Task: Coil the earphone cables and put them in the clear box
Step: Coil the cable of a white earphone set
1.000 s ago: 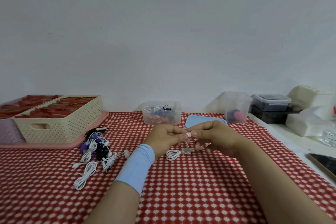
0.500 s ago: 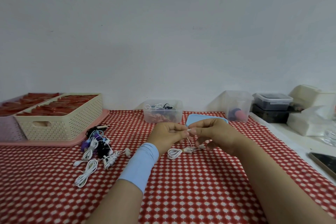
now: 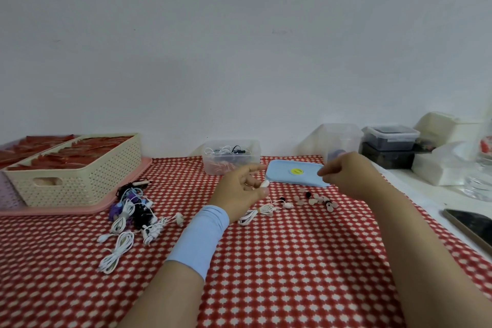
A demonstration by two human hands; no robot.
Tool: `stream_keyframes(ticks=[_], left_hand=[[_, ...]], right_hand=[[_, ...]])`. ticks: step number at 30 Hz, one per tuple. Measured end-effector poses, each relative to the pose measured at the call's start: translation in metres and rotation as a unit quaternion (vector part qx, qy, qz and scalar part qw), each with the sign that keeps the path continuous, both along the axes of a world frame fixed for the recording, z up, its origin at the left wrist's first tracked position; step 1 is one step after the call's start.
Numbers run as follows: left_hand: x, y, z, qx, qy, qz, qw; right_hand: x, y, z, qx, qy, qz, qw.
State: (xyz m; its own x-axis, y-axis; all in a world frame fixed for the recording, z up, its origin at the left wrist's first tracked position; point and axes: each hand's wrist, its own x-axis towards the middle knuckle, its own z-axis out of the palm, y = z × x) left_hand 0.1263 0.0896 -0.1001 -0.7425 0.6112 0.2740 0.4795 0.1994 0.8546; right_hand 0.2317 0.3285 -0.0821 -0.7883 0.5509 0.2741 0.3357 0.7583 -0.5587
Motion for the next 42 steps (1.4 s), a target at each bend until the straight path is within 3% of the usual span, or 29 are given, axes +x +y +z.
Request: stream_keyframes(ticks=[4, 12, 17, 20, 25, 29, 32, 35, 38, 42], left_hand=[[0.001, -0.001, -0.002, 0.007, -0.015, -0.011, 1.0], [0.006, -0.002, 0.004, -0.002, -0.054, 0.017, 0.998], [0.006, -0.003, 0.006, -0.007, -0.066, 0.027, 0.997], [0.003, -0.004, 0.005, 0.002, -0.059, 0.035, 0.998], [-0.003, -0.007, 0.002, -0.002, -0.015, 0.055, 0.998], [-0.012, -0.009, -0.001, -0.044, 0.025, 0.091, 0.995], [-0.02, -0.011, -0.006, -0.138, 0.068, 0.116, 0.981], [-0.023, -0.008, -0.01, -0.215, 0.128, 0.139, 0.958], [-0.017, 0.003, -0.006, -0.171, 0.214, 0.145, 0.951], [0.002, 0.025, -0.005, -0.171, 0.293, 0.052, 0.939]], right_hand=[[-0.007, 0.003, -0.008, 0.044, -0.074, -0.016, 0.996], [-0.019, -0.005, -0.019, 0.031, -0.168, 0.011, 0.985], [-0.018, -0.01, -0.013, 0.031, -0.148, 0.005, 0.988], [-0.018, -0.015, -0.009, 0.034, -0.071, -0.002, 0.997], [-0.022, -0.051, -0.003, -0.102, 0.049, 0.109, 0.988], [-0.021, -0.065, -0.002, -0.169, 0.022, 0.145, 0.975], [-0.019, -0.065, -0.003, -0.223, 0.004, 0.175, 0.959], [-0.021, -0.064, -0.005, -0.227, 0.001, 0.171, 0.959], [-0.023, -0.062, -0.008, -0.244, 0.024, 0.142, 0.959], [-0.026, -0.056, -0.012, -0.254, 0.071, 0.117, 0.958]])
